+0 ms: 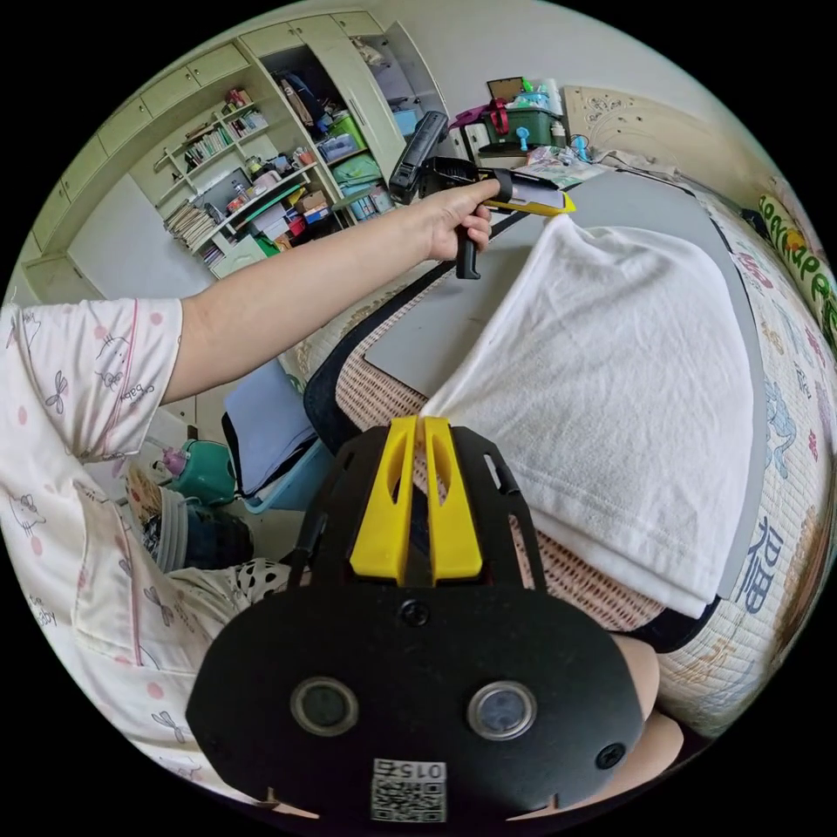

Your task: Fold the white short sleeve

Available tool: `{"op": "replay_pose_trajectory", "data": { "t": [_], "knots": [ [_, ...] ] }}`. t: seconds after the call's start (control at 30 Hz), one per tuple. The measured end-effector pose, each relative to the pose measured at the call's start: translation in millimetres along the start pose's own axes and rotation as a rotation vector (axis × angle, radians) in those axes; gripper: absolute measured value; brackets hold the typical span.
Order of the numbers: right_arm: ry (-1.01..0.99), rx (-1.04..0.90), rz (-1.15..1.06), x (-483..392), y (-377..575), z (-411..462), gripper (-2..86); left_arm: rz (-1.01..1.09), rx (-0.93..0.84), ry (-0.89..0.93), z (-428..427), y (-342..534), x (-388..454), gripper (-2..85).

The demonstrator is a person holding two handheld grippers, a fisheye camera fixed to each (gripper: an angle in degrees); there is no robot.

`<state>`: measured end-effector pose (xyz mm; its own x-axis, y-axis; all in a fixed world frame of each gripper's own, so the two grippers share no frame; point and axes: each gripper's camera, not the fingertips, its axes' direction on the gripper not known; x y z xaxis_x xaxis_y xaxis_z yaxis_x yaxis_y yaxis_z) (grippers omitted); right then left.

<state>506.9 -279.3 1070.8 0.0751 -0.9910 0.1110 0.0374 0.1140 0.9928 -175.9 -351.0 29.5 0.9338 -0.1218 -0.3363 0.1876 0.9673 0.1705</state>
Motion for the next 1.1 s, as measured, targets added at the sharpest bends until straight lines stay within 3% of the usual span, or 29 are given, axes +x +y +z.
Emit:
{"op": "replay_pose_trajectory", "data": {
  "t": [0.2, 0.57, 0.77, 0.9, 1.03, 1.1],
  "knots": [
    [0.021, -0.006, 0.002, 21.6, 34.6, 45.4, 0.4, -0.09, 0.001, -0.037, 13.3, 17.1, 28.5, 8.2],
    [0.012, -0.012, -0.006, 34.3, 100.3, 129.0, 0.4, 0.114, 0.05, -0.212, 41.8, 19.5, 157.6, 2.6],
    [0.046, -0.148, -0.028, 19.4, 121.4, 246.2, 0.6, 0.169, -0.06, -0.422, 90.2, 18.4, 210.9, 1.6],
    [0.068, -0.16, -0.059, -0.9, 141.3, 290.0, 0.8, 0.122, -0.135, -0.388, 111.5, 6.3, 225.3, 1.8],
    [-0.026, -0.137, -0.003, -7.7, 174.3, 325.5, 1.0, 0.082, -0.155, -0.365, 122.2, -1.3, 238.6, 2.8],
    [-0.166, -0.08, 0.01, -18.5, 196.5, 321.1, 0.3, 0.072, -0.149, -0.373, 126.3, -1.7, 247.4, 3.3]
  ]
}}
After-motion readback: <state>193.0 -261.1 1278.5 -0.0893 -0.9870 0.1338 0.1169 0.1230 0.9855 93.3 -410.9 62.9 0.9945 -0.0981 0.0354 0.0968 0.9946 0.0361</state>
